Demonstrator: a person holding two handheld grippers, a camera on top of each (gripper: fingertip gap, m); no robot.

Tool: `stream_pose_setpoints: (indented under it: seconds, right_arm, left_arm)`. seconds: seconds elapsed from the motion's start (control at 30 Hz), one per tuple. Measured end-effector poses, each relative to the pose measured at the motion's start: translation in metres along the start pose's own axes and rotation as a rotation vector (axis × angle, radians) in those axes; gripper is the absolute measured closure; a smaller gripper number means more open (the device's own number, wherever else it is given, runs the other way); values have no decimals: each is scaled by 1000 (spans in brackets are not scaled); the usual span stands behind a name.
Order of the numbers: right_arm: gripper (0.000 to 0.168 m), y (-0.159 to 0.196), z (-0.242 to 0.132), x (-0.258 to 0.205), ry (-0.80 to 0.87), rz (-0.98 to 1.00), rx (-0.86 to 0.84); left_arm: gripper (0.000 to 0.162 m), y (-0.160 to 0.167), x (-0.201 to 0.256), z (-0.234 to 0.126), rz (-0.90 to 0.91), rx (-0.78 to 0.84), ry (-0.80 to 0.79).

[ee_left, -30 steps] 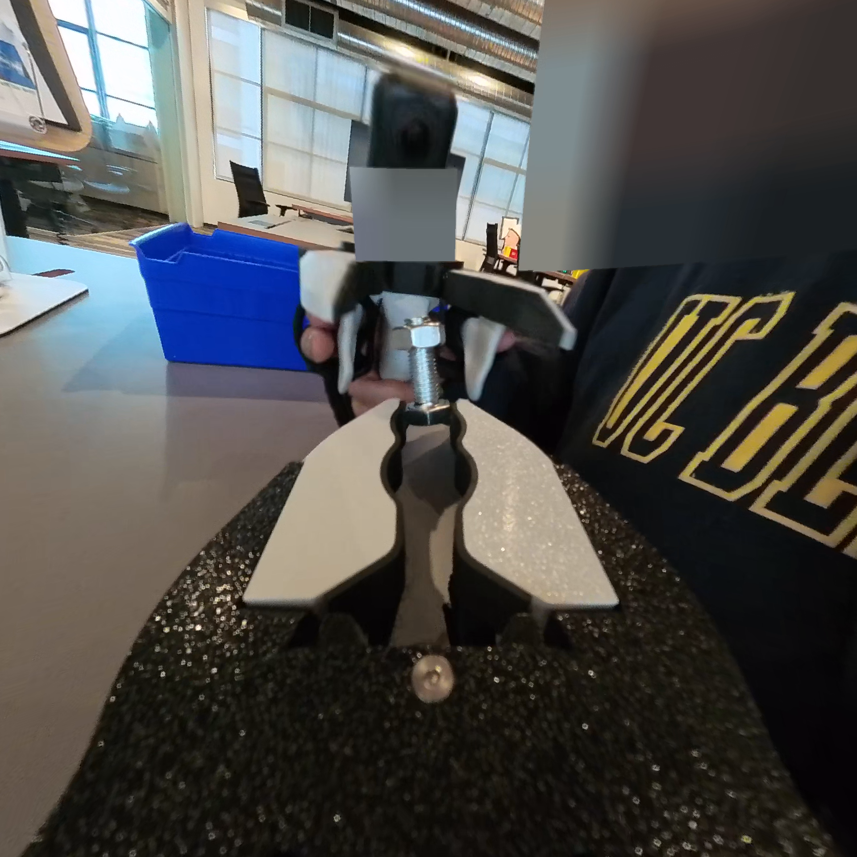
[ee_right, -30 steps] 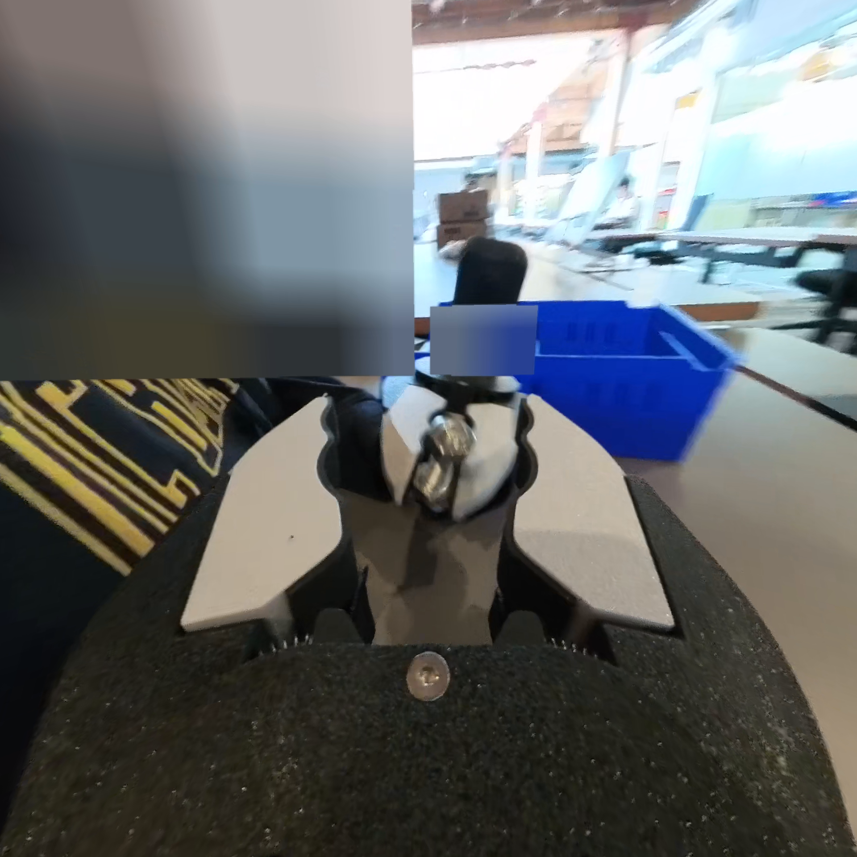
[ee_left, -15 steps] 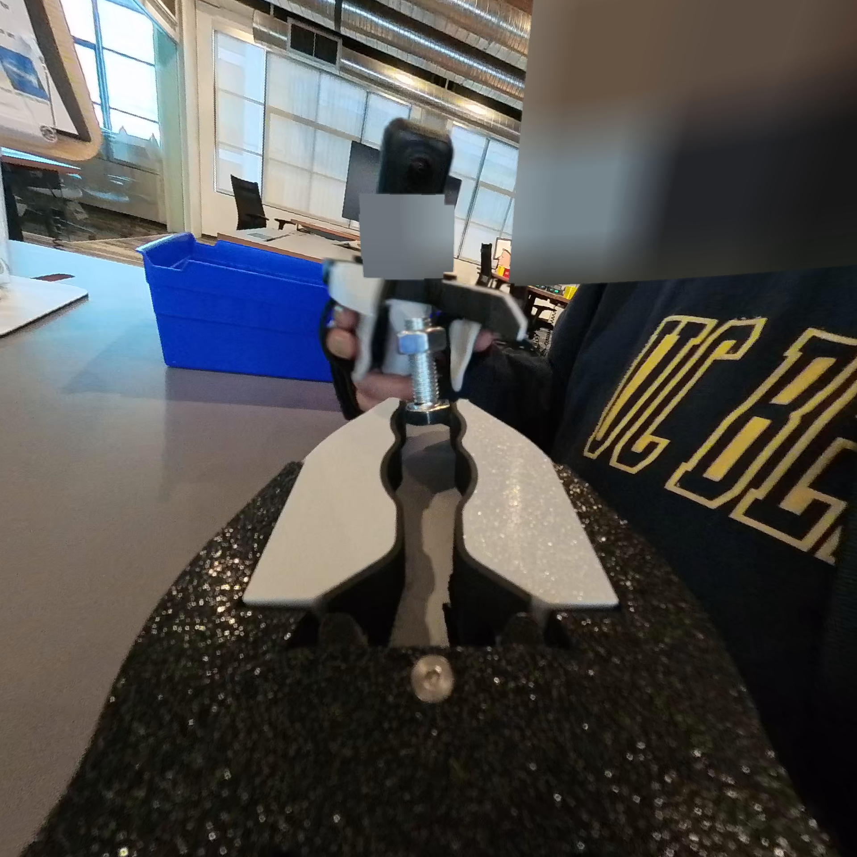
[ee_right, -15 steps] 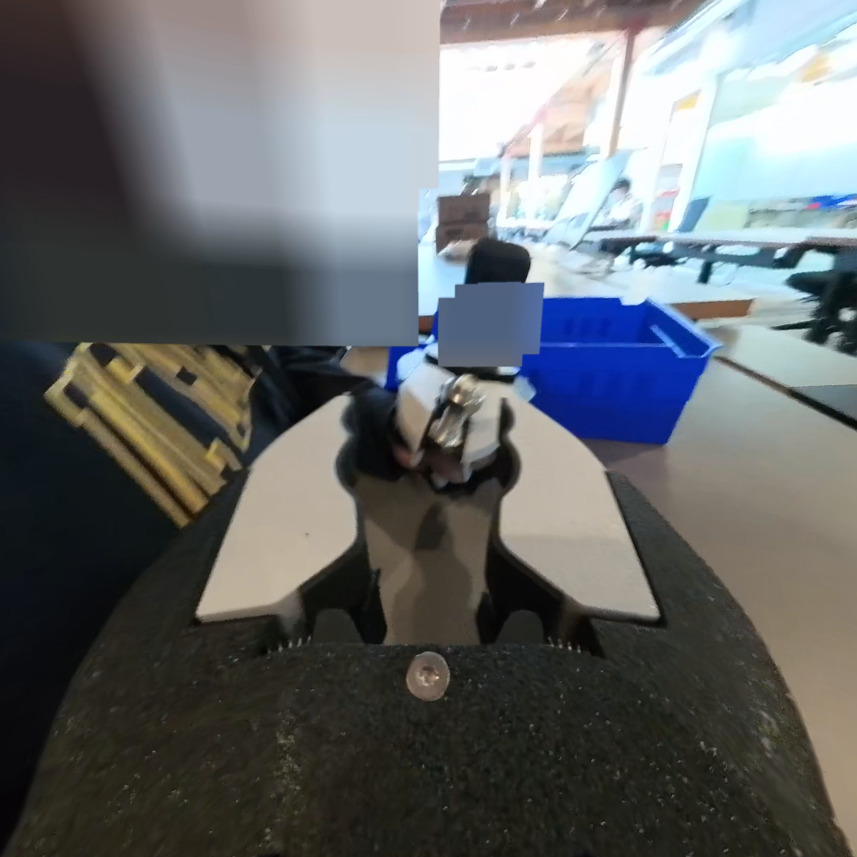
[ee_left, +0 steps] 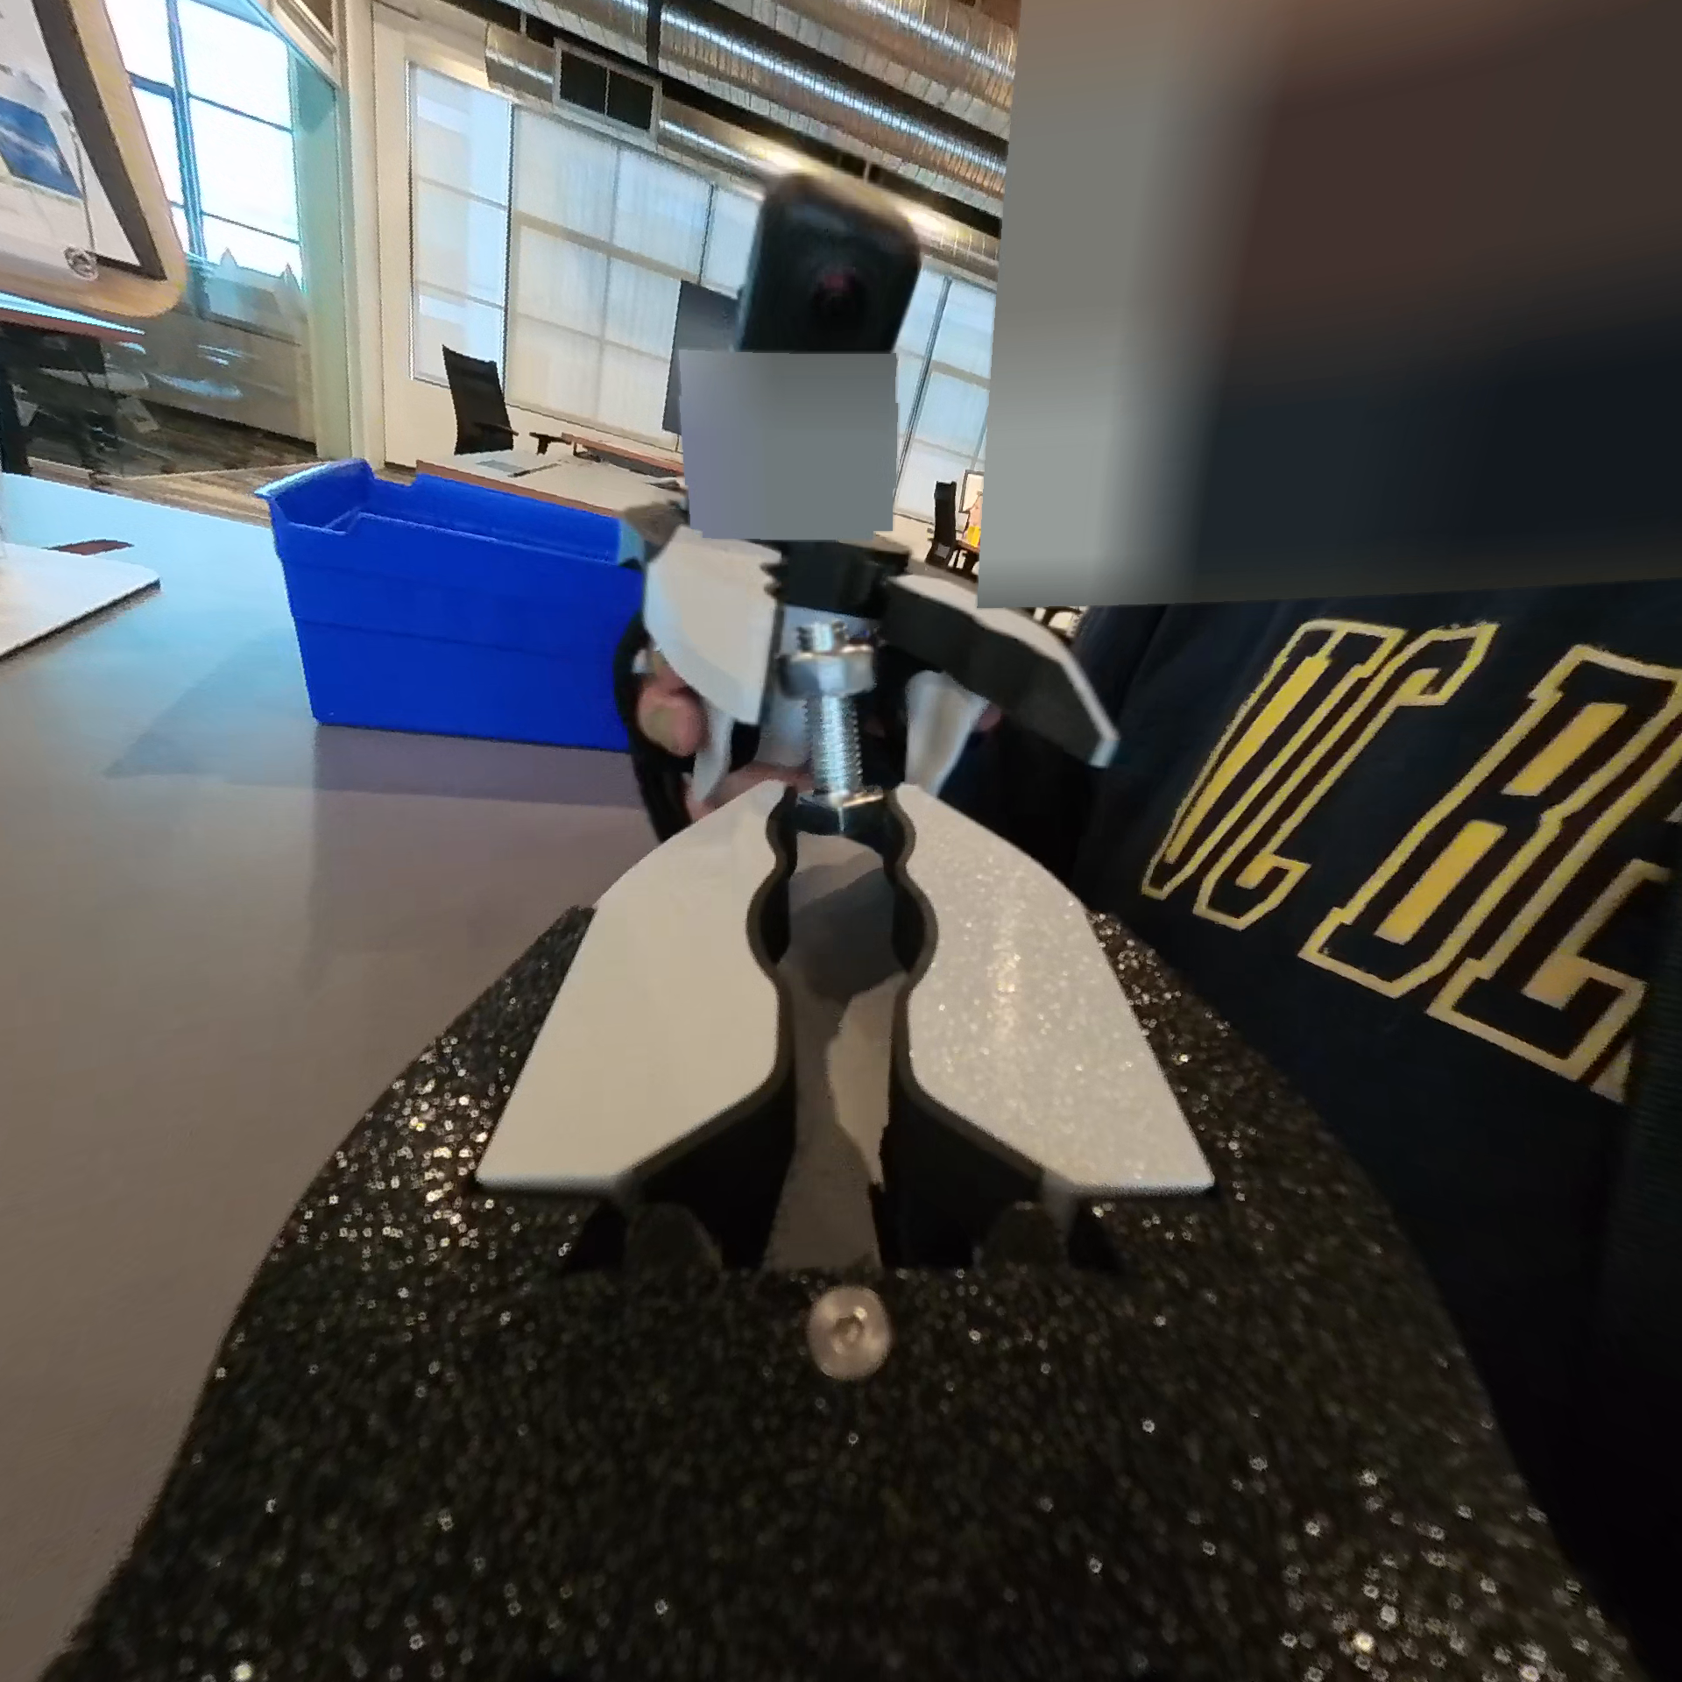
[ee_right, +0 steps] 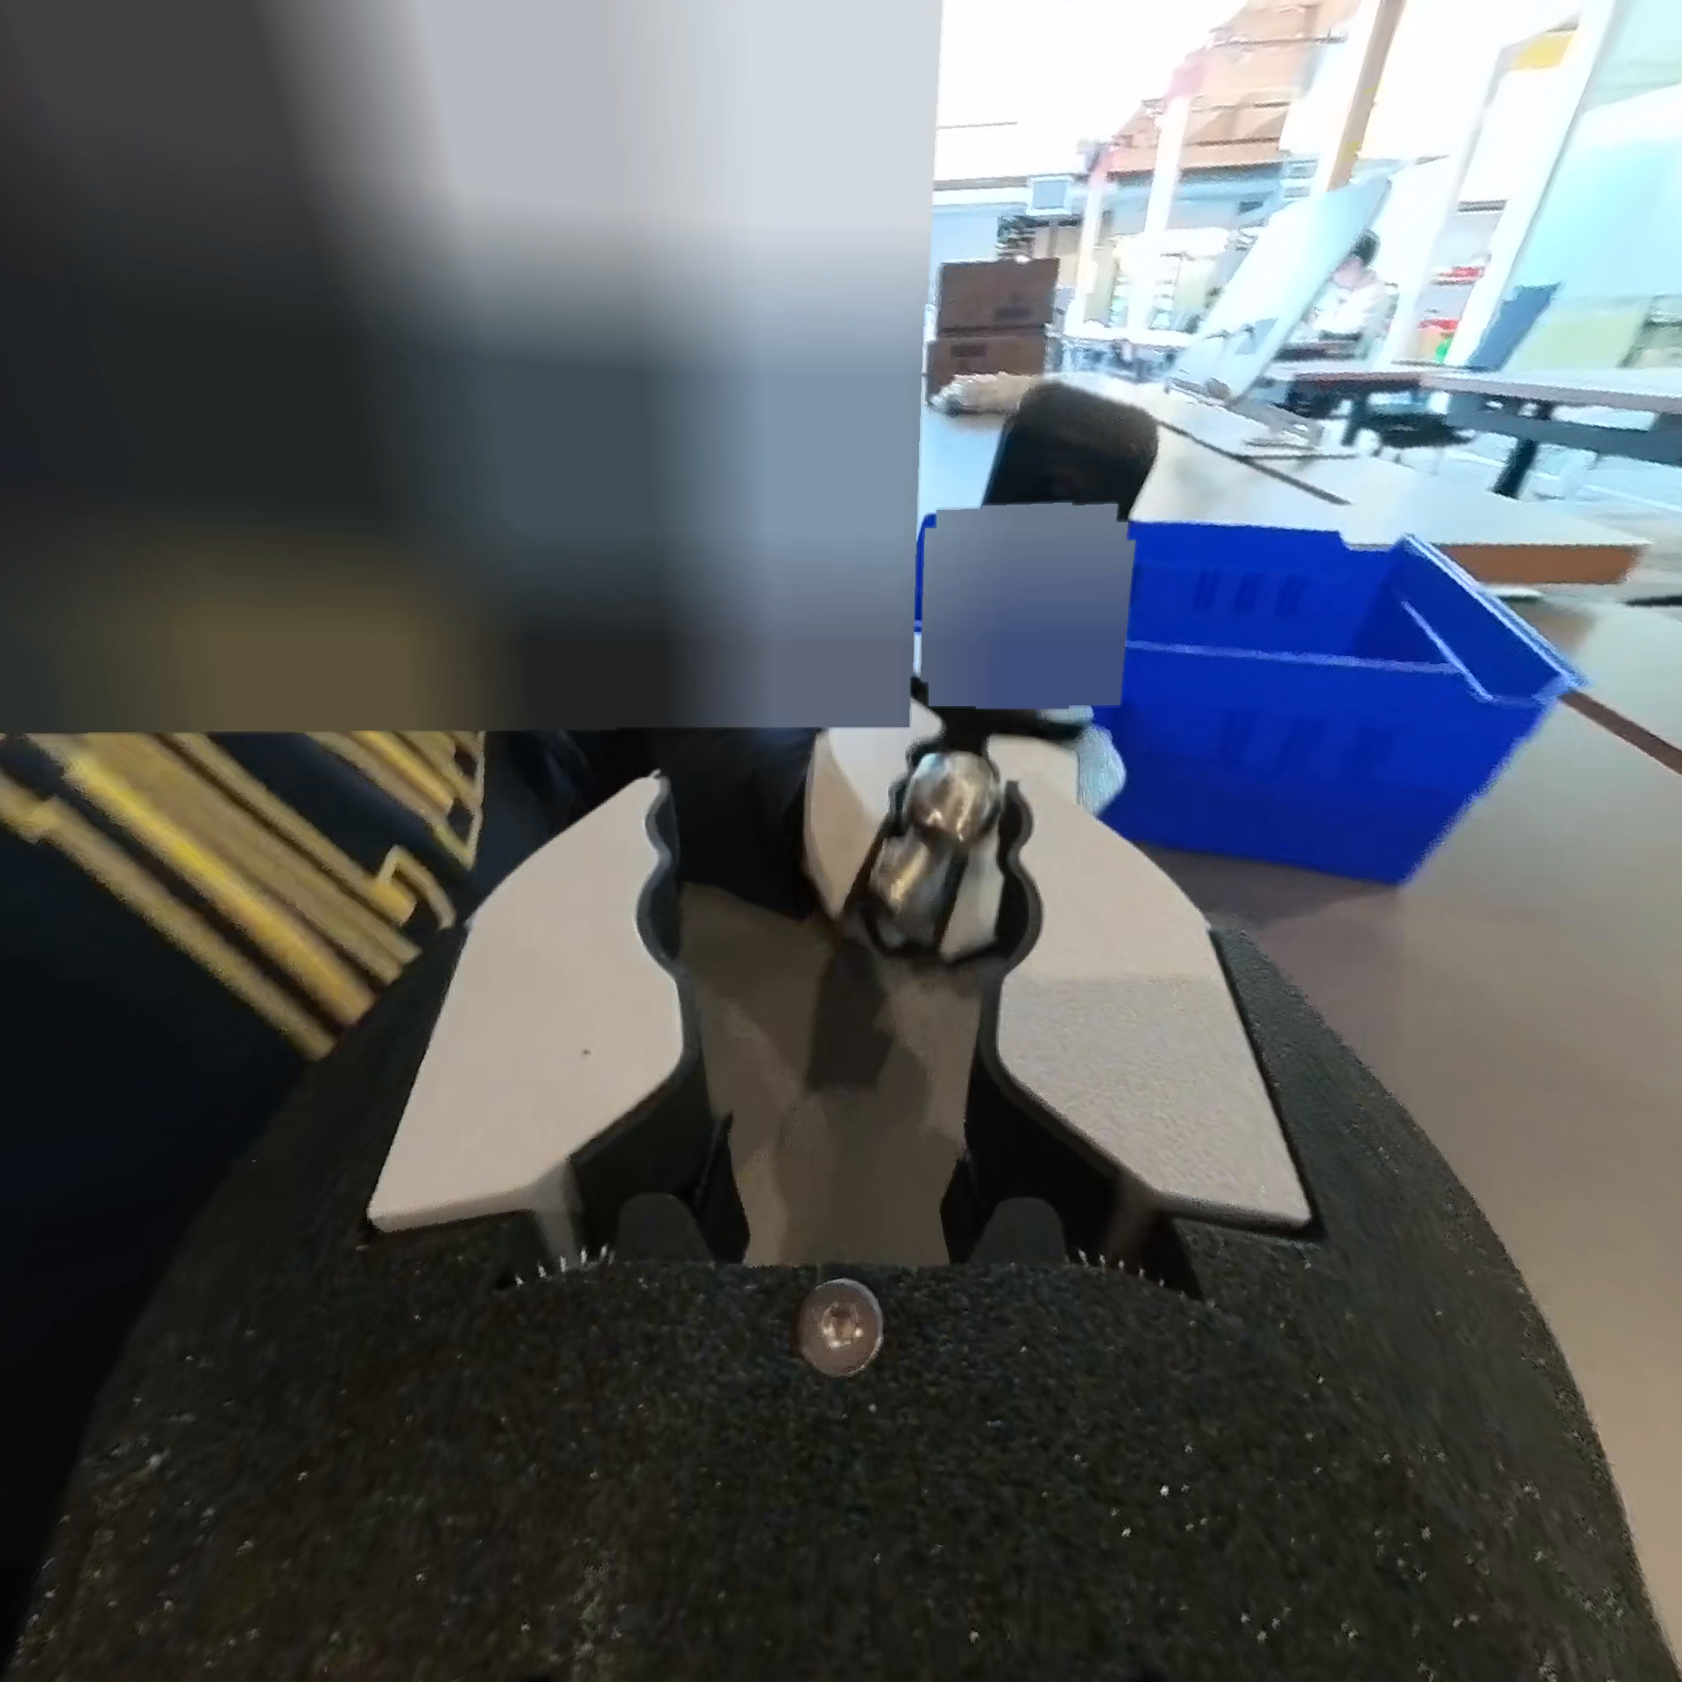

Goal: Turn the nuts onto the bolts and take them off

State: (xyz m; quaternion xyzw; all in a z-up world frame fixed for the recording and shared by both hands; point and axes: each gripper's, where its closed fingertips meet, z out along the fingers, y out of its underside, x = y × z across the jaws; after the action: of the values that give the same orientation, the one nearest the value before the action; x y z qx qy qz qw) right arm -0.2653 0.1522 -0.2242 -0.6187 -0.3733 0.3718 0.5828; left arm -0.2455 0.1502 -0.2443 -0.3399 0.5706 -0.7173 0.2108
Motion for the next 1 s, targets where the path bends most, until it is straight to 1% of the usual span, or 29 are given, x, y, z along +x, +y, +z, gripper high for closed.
stream_pose_setpoints:
  seconds: [0.07, 0.13, 0.17, 0.27, 0.3, 0.47, 0.53, 0.63, 0.7, 0.73, 0.83, 0.93, 1.0]
  right_arm:
    - [107, 4, -14, -3, 22, 3, 4]
    - [123, 3, -25, -8, 6, 19, 29]
    - [124, -1, -28, -6, 17, 34, 48]
    - [116, -13, -25, 3, 55, 19, 104]
    - [114, -14, -21, 7, 60, 18, 99]
    - [104, -18, 3, 8, 10, 20, 106]
    - [103, -16, 9, 5, -14, 30, 92]
    - [106, -9, 10, 0, -39, 27, 60]
    - [105, -8, 3, 1, -21, 26, 63]
    - [107, -8, -3, 1, -10, 26, 70]
    - [117, -11, -19, 2, 3, 37, 136]
    - [115, -8, -22, 17, 87, 93, 184]
    - [117, -5, -16, 23, 100, 127, 194]
  left_arm:
    - [145, 0, 0, 0, 0, 2, -1]
    - [145, 0, -1, 0, -9, 3, -5]
    - [145, 0, -1, 0, -10, 3, -3]
    - [145, 0, -1, 0, -8, 2, -2]
    - [145, 0, -1, 0, -7, 1, -2]
    - [145, 3, 1, 2, 2, -27, 5]
    - [145, 5, 2, 3, 7, -38, 6]
    - [145, 3, 1, 2, 3, -24, 2]
    - [145, 1, 1, 1, -5, -9, 5]
    - [145, 0, 0, 0, -8, 0, 4]
    - [145, -1, -1, -1, -18, 10, 4]
    - [145, -1, 0, -1, -21, 8, 6]
    - [145, -1, -1, -1, -23, 9, 7]
